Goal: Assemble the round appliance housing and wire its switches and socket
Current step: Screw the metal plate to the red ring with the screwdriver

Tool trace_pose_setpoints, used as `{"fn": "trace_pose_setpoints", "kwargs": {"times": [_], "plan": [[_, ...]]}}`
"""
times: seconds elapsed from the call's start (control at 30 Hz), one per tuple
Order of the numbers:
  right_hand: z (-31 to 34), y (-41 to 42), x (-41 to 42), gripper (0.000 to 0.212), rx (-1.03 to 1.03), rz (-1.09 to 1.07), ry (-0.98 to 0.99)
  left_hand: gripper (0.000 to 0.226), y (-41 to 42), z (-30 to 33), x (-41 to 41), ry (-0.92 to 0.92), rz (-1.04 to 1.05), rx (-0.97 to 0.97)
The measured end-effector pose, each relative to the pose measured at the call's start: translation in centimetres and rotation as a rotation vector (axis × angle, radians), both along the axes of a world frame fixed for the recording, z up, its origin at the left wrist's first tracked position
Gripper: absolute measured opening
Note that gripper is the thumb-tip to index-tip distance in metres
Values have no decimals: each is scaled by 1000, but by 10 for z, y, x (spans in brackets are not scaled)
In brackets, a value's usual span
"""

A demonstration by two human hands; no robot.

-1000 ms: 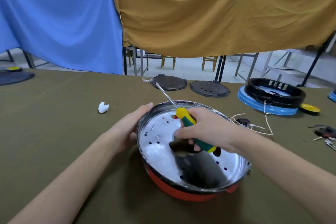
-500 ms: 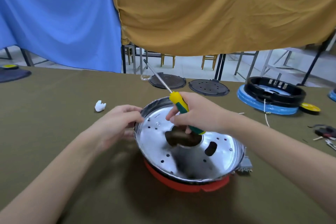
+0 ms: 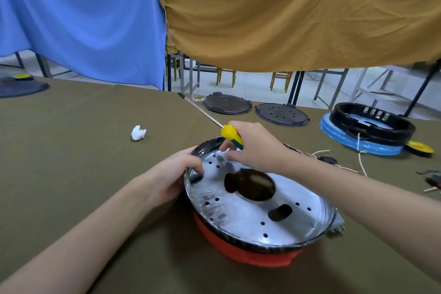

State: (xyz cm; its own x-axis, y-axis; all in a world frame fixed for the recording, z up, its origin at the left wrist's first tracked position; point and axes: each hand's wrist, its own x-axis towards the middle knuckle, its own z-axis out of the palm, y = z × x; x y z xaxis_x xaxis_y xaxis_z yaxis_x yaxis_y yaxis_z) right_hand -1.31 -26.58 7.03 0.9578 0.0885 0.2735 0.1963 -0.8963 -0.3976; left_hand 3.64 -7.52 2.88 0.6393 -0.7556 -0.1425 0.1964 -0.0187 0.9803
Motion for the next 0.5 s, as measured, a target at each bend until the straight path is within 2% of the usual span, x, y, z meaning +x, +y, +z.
{"fn": "trace_pose_setpoints", "kwargs": {"times": [0.17,0.5], "plan": [[-8,4,9,22,-82,39,-51,55,-1,-4,1,24,-14,-56],[-14,9,9,13,-290,105,-161,51,-1,-7,3,23,-4,-44]]}}
